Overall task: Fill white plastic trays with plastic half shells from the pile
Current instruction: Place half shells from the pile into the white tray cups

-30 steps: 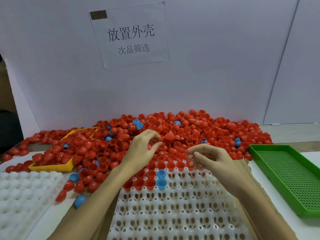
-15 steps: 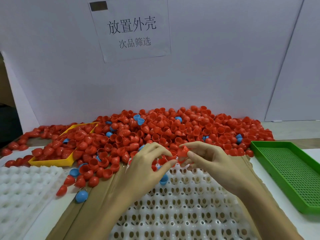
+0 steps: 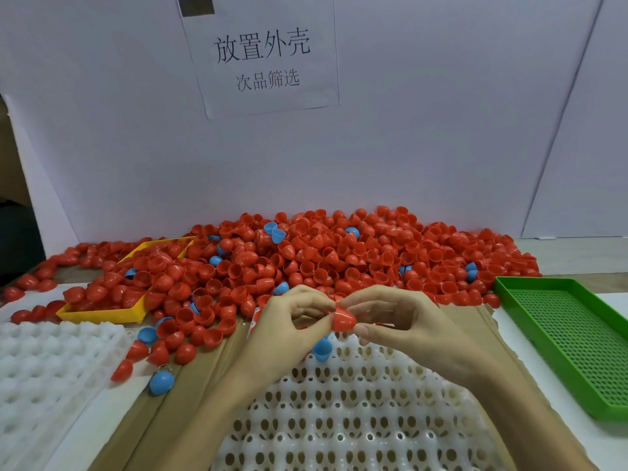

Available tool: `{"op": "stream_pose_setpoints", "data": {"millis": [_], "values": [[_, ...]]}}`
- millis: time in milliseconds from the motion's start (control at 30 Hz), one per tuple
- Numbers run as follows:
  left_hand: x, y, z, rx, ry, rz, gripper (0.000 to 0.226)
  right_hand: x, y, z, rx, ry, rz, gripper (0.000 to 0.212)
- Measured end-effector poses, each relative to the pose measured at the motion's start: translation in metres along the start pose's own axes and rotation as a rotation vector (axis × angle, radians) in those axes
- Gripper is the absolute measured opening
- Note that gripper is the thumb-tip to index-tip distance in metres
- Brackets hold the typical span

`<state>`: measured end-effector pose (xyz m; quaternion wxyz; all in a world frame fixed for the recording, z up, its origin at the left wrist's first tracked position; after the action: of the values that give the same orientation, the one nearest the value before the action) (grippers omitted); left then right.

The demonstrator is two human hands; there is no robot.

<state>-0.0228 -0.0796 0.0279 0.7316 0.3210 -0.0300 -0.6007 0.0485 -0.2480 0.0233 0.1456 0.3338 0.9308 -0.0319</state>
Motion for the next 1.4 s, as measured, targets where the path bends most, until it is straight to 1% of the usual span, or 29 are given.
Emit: {"op": "stream_pose_setpoints", "data": {"millis": [33,100,167,200,267,333,400,467,533,600,700,833,900,933,1000,1033,1067,1100,1133,1167,1233,1333,1400], "values": [[-0.001,0.000,0.000,0.011,0.017,0.018,0.011,-0.001,0.000,0.000,-0.002,0.002,0.000,0.030],[-0.003,-0.002,0.002,0.082,0.129,0.037,0.009,-0.008,-0.001,0.001,0.000,0.026,0.040,0.027],[-0.001,-0.003,0.006,0.225,0.346,0.014,0.006,-0.020,-0.003,0.004,0.016,0.075,0.129,0.025],[0.003,-0.004,0.007,0.299,0.474,-0.031,0.007,-0.026,-0.003,0.007,0.028,0.107,0.179,0.024],[0.017,-0.004,0.003,0.402,0.669,-0.178,0.011,-0.036,-0.003,0.012,0.050,0.166,0.259,0.025],[0.032,-0.005,-0.008,0.439,0.794,-0.338,0.023,-0.041,-0.003,0.015,0.066,0.207,0.294,0.025],[0.041,-0.007,-0.013,0.466,0.877,-0.420,0.034,-0.042,-0.003,0.016,0.078,0.220,0.309,0.025],[0.044,-0.009,-0.016,0.468,0.887,-0.444,0.043,-0.041,-0.004,0.016,0.085,0.209,0.313,0.023],[0.042,-0.009,-0.019,0.429,0.838,-0.435,0.044,-0.039,-0.003,0.017,0.090,0.201,0.307,0.022],[0.037,-0.008,-0.019,0.389,0.736,-0.381,0.041,-0.039,-0.002,0.018,0.096,0.201,0.304,0.022],[0.031,-0.005,-0.017,0.349,0.647,-0.312,0.048,-0.040,-0.002,0.017,0.103,0.213,0.313,0.022],[0.031,-0.008,-0.015,0.401,0.696,-0.335,0.033,-0.040,-0.002,0.017,0.096,0.225,0.315,0.023],[0.031,-0.008,-0.013,0.401,0.729,-0.341,0.033,-0.041,-0.002,0.017,0.091,0.228,0.316,0.024],[0.027,-0.006,-0.013,0.371,0.717,-0.319,0.035,-0.042,-0.002,0.018,0.090,0.230,0.318,0.025],[0.009,0.007,-0.014,0.230,0.595,-0.206,0.037,-0.043,-0.002,0.018,0.090,0.237,0.317,0.026],[-0.004,0.016,-0.016,0.170,0.542,-0.116,0.034,-0.044,-0.002,0.018,0.091,0.237,0.317,0.027],[-0.017,0.027,-0.019,0.142,0.536,-0.035,0.029,-0.045,-0.002,0.019,0.092,0.234,0.318,0.027],[-0.029,0.038,-0.023,0.129,0.576,0.009,0.022,-0.047,-0.002,0.020,0.091,0.230,0.323,0.028],[-0.037,0.049,-0.028,0.117,0.630,0.005,0.017,-0.048,-0.002,0.020,0.089,0.228,0.327,0.028],[-0.042,0.059,-0.034,0.104,0.691,-0.033,0.015,-0.048,-0.002,0.020,0.088,0.229,0.329,0.028],[-0.044,0.077,-0.049,0.107,0.843,-0.166,0.028,-0.048,-0.002,0.020,0.083,0.235,0.329,0.027],[-0.031,0.098,-0.064,0.266,1.086,-0.372,0.052,-0.048,-0.002,0.022,0.091,0.238,0.324,0.027],[-0.022,0.109,-0.071,0.339,1.170,-0.442,0.058,-0.049,-0.002,0.024,0.102,0.239,0.326,0.028]]}}
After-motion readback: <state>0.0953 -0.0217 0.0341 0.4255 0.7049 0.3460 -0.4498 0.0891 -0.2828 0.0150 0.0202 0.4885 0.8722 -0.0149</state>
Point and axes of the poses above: each hand's wrist, its own y-axis towards the middle knuckle, its own x-axis out of the palm, z = x × y, the point moved 6 cm from there along y, towards the middle knuckle, and after that the axes turned 13 degrees about x, right-handed, at the moved point
